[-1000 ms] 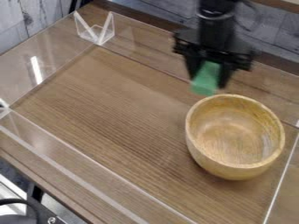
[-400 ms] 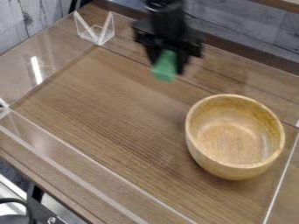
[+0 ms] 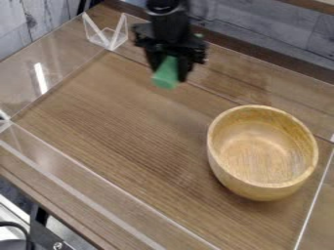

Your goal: Move green stick from inside the wooden bowl to the table next to it

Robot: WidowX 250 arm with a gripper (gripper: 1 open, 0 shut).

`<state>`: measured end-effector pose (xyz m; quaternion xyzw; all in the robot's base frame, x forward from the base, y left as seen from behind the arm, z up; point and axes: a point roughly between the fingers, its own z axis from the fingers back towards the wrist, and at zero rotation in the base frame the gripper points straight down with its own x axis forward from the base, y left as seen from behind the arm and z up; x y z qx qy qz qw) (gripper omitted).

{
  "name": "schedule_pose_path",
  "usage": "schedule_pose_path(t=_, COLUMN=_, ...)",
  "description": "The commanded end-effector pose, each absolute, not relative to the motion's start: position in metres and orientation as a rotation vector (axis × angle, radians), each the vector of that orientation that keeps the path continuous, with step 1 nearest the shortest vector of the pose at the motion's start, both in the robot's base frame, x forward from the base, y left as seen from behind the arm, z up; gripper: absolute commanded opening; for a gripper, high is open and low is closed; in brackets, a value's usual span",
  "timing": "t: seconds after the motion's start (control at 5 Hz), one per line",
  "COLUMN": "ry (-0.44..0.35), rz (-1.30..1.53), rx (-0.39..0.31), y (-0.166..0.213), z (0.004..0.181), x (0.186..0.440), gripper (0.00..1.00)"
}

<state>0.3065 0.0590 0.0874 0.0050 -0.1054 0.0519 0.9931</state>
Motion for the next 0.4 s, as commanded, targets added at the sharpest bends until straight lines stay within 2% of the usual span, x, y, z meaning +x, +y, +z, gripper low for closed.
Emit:
schedule_pose_path(t=0.0, ry=-0.284, rz=0.061, rx=-0.003, y=0.026, z=0.106, x=0.325, gripper=0.0)
schedule_pose_path(t=0.2, ry=-0.293, rz=0.018, rx=-0.022, y=-0.011, z=0.105, x=0.329, gripper=0.0)
